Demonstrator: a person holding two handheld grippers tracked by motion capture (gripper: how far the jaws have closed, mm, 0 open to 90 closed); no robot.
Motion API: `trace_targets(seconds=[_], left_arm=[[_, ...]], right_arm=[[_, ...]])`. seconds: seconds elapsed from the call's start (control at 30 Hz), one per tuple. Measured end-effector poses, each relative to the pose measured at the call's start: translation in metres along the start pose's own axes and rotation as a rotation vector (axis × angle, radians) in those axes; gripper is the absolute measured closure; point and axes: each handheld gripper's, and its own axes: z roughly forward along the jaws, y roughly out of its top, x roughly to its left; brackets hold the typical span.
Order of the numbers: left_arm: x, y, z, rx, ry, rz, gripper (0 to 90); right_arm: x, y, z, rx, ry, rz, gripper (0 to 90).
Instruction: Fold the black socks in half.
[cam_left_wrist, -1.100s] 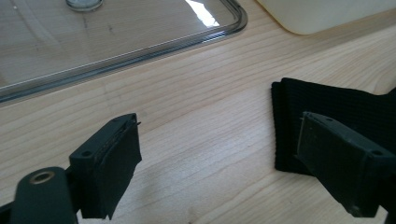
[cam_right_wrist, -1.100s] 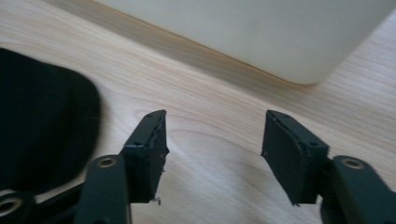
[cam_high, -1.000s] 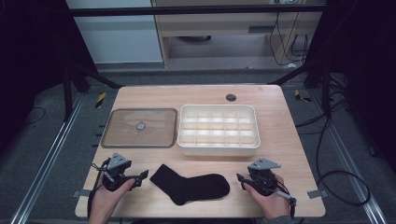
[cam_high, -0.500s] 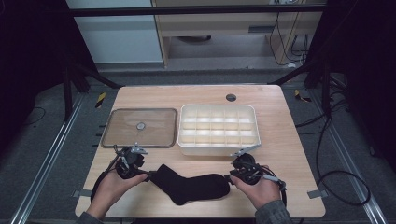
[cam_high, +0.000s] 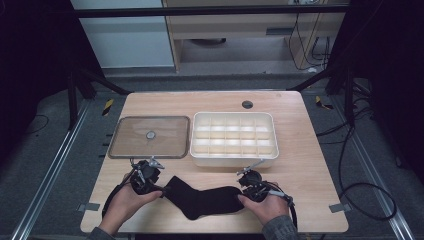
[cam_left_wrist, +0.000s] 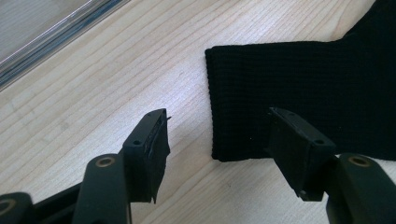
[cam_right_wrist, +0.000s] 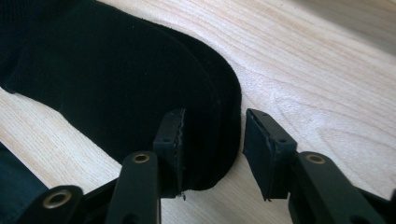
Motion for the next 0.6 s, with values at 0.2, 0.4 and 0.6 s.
trace_targets(seconds=[0.2, 0.4, 0.6], left_arm=[[-0.002, 0.002, 0.002, 0.009, -0.002, 0.003, 41.0], [-0.004, 0.005, 0.009, 0.046, 0.000, 0.017, 48.2], [0.001, 0.004, 0.017, 0.081, -0.032, 0.006, 57.8]], right_arm=[[0.003, -0.002, 0.003, 0.013, 0.002, -0.028, 78.2], [0.006, -0.001, 0.002, 0.017, -0.006, -0.063, 80.7], [0.008, 0.000, 0.001, 0.012, -0.004, -0.077, 80.5]])
